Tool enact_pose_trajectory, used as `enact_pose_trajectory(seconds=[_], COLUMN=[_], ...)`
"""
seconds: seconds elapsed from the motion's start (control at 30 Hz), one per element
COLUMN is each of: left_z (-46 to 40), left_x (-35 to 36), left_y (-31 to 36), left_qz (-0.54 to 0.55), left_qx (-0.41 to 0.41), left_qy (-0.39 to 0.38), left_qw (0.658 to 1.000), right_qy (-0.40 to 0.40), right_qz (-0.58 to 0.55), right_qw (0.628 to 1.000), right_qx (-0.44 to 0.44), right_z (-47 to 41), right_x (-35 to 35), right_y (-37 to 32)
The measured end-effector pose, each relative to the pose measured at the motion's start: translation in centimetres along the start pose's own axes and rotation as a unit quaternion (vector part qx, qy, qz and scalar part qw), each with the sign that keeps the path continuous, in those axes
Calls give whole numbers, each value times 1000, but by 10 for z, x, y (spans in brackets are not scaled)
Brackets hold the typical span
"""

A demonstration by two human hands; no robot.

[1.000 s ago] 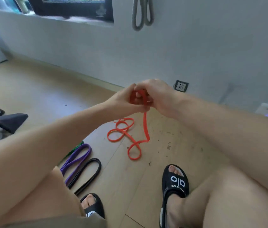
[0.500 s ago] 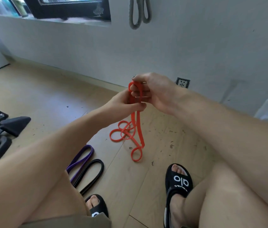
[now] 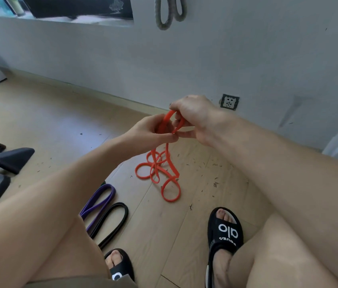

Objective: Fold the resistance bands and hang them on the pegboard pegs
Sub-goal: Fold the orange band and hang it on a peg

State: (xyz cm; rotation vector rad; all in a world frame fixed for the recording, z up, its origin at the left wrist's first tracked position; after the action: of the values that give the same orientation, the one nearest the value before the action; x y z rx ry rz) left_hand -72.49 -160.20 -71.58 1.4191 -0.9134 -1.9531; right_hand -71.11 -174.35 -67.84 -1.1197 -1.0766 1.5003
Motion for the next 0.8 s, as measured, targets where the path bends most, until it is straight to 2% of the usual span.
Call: enact_pose_trajectory(seconds=[0.17, 0.33, 0.6, 0.8], left_z=[-8, -13, -7, 1], left_x=[-2, -7, -8, -9], left_y=[-5, -8, -2, -2], left_qz=[48, 58, 88, 94], left_qx=[-23, -22, -20, 11], left_qy=[-48, -51, -78, -83], left_qw=[997, 997, 993, 992], right_qy=[26, 38, 7, -53], right_qz=[24, 25, -51, -120], right_qw=[998, 996, 996, 991], right_qx=[-44, -79, -75, -23], right_z=[-5, -6, 2, 3], right_x=[-4, 3, 14, 22], right_y=[4, -2, -10, -14])
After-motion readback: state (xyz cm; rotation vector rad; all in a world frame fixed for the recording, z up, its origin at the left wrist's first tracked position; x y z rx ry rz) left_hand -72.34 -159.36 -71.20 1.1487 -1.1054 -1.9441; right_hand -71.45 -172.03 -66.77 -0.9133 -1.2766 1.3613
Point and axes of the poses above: each hand's wrist, its own z-axis away from the middle knuckle, its own x-axis out of the palm, y = z × x, the point moved 2 cm from there along -z, towards the middle knuckle, and after that the axes turned 7 degrees about -x, right-handed, at the moved point
